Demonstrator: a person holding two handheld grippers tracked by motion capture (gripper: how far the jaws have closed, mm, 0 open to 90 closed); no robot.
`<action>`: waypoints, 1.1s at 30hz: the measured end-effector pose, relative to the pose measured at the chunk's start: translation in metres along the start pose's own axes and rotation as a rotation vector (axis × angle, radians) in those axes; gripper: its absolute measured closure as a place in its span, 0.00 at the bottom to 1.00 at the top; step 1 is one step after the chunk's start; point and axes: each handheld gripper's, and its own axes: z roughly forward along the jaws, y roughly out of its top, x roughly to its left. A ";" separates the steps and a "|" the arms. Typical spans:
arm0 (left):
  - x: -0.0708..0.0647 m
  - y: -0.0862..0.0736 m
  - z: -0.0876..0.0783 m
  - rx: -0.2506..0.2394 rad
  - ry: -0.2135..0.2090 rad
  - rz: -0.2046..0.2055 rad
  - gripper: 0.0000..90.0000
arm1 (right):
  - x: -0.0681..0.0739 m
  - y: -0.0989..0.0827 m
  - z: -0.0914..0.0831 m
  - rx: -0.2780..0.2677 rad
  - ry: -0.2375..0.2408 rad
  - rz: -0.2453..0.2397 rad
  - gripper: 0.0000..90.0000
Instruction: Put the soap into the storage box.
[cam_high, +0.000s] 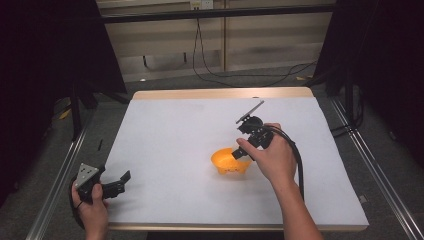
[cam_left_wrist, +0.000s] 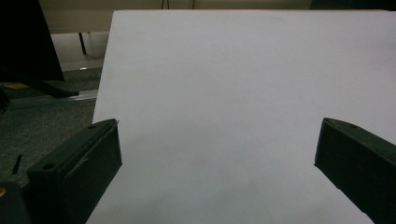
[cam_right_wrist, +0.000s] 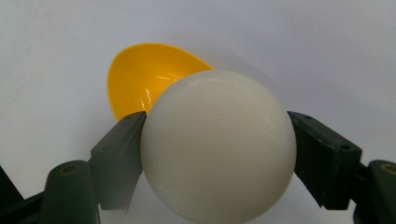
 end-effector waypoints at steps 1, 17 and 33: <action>0.000 0.000 0.000 0.000 0.000 0.000 0.00 | 0.001 0.001 0.001 -0.001 -0.001 -0.001 0.26; 0.000 0.000 0.000 -0.001 -0.001 -0.004 0.00 | 0.010 0.007 0.019 0.027 0.019 0.001 0.26; 0.000 0.000 0.000 -0.001 0.000 -0.006 0.00 | 0.008 0.005 0.033 0.046 0.037 0.036 0.26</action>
